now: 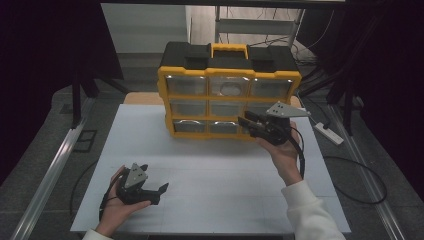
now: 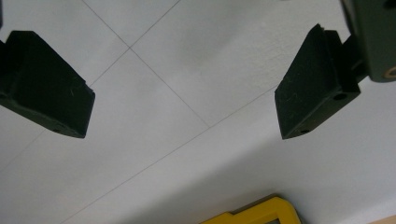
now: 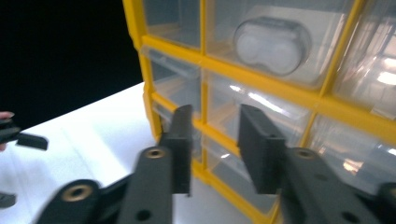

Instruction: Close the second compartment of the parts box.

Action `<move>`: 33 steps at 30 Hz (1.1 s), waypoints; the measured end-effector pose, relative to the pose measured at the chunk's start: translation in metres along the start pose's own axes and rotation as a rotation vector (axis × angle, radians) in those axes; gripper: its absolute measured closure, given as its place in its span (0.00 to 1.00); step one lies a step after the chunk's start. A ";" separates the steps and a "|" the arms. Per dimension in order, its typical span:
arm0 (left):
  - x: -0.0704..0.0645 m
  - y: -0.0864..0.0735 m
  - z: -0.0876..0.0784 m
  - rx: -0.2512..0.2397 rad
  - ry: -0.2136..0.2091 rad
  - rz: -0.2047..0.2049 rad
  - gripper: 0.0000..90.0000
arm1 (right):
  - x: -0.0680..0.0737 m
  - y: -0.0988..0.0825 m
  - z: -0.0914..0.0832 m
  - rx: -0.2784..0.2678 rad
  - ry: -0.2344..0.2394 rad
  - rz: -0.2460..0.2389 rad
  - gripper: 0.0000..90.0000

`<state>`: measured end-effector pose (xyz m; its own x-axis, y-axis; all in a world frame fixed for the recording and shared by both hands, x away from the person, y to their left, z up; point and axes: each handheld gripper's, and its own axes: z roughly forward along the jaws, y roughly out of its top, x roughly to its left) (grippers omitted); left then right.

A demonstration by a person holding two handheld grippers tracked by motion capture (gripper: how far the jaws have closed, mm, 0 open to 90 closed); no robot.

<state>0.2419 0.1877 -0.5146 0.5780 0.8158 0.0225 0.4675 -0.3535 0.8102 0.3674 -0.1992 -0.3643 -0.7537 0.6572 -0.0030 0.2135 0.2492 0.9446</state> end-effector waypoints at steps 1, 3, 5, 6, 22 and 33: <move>0.000 0.000 0.000 0.000 -0.001 0.000 0.06 | 0.001 -0.002 -0.001 0.006 -0.002 0.000 0.62; 0.000 0.000 0.001 0.000 -0.001 0.001 0.06 | 0.003 -0.008 -0.003 0.012 0.001 0.010 0.56; 0.000 0.000 0.000 -0.001 -0.002 0.001 0.06 | 0.004 -0.013 -0.005 0.024 0.006 0.015 0.48; 0.000 0.000 0.000 -0.001 -0.002 0.001 0.06 | 0.005 -0.016 -0.005 0.033 0.007 0.014 0.45; 0.000 0.000 0.001 0.000 -0.002 0.000 0.06 | 0.008 -0.066 -0.026 0.091 0.010 0.057 0.28; 0.000 0.001 0.001 -0.001 -0.003 -0.002 0.06 | 0.007 -0.106 -0.053 0.152 -0.010 0.064 0.28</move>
<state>0.2427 0.1872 -0.5146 0.5790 0.8151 0.0188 0.4680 -0.3511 0.8110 0.3069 -0.2584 -0.4471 -0.7292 0.6823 0.0513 0.3529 0.3109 0.8825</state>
